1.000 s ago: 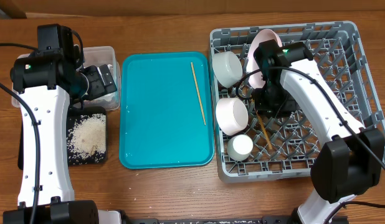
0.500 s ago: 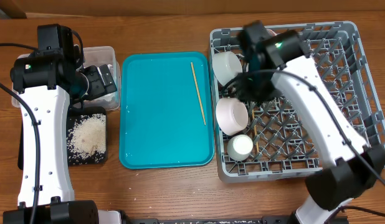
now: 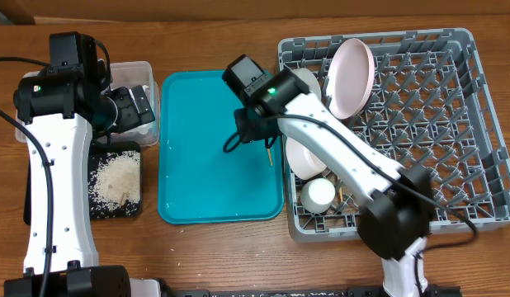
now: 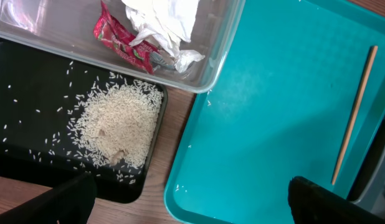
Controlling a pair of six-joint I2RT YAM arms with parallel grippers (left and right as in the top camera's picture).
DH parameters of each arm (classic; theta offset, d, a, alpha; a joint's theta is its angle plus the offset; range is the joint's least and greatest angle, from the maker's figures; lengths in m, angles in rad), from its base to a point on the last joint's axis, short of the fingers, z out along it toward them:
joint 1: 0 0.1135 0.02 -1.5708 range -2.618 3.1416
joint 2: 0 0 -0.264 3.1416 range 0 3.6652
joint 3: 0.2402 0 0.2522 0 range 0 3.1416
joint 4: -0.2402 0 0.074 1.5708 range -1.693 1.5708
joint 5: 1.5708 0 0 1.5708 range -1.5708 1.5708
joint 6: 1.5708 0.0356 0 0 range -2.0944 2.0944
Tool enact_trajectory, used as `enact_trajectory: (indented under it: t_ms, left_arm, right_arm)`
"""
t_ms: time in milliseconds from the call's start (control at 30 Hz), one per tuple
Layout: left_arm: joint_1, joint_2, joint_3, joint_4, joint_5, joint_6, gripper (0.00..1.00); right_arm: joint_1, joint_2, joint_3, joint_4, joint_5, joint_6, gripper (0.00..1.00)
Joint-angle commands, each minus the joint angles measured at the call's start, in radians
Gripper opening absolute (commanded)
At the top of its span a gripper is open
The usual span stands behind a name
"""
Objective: Sort waste into correct bins and load items into the dishwasher
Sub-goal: 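Release the chopstick in the rack and move right gripper to teal tray, then lower the right gripper onto the remaining chopstick and close on it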
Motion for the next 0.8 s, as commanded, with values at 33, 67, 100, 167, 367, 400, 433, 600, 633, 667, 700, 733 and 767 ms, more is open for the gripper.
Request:
enact_trajectory:
  t_ms: [33, 67, 100, 167, 367, 400, 433, 600, 633, 667, 700, 733, 767]
  left_arm:
    - [0.003, -0.002, 0.011, 0.001, -0.01, 0.009, 1.0]
    - [0.003, -0.002, 0.011, 0.001, -0.01, 0.009, 1.0]
    - [0.003, -0.002, 0.011, 0.001, -0.01, 0.009, 1.0]
    - [0.003, -0.002, 0.011, 0.001, -0.01, 0.009, 1.0]
    - [0.003, -0.002, 0.011, 0.001, -0.01, 0.009, 1.0]
    - [0.003, -0.002, 0.011, 0.001, -0.01, 0.009, 1.0]
    - [0.003, -0.002, 0.011, 0.001, -0.01, 0.009, 1.0]
    - [0.003, -0.002, 0.011, 0.001, -0.01, 0.009, 1.0]
    - [0.003, -0.002, 0.011, 0.001, -0.01, 0.009, 1.0]
    - [0.003, -0.002, 0.011, 0.001, -0.01, 0.009, 1.0]
    - [0.003, -0.002, 0.011, 0.001, -0.01, 0.009, 1.0]
    - [0.003, -0.002, 0.011, 0.001, -0.01, 0.009, 1.0]
    - [0.003, -0.002, 0.011, 0.001, -0.01, 0.009, 1.0]
  right_arm:
    - [-0.034, 0.09, 0.011, 0.042, 0.056, 0.005, 0.49]
    - [-0.041, 0.107, 0.011, 0.051, 0.058, -0.005, 0.49]
    - [-0.046, 0.121, 0.011, 0.058, 0.057, -0.016, 0.49]
    - [-0.054, 0.149, 0.011, 0.074, 0.056, -0.038, 0.5]
    - [-0.063, 0.229, 0.011, 0.11, 0.055, -0.101, 0.49]
    - [-0.063, 0.238, 0.011, 0.111, 0.054, -0.106, 0.49]
    - [-0.063, 0.249, 0.011, 0.112, 0.054, -0.108, 0.49]
    - [-0.061, 0.284, 0.01, 0.126, 0.027, -0.108, 0.45]
    - [-0.061, 0.293, 0.01, 0.128, 0.019, -0.108, 0.45]
    - [-0.061, 0.297, 0.01, 0.129, 0.014, -0.108, 0.44]
    - [-0.061, 0.305, 0.01, 0.13, 0.012, -0.108, 0.43]
    - [-0.061, 0.308, 0.01, 0.13, 0.012, -0.108, 0.41]
    - [-0.061, 0.312, 0.01, 0.129, 0.011, -0.108, 0.4]
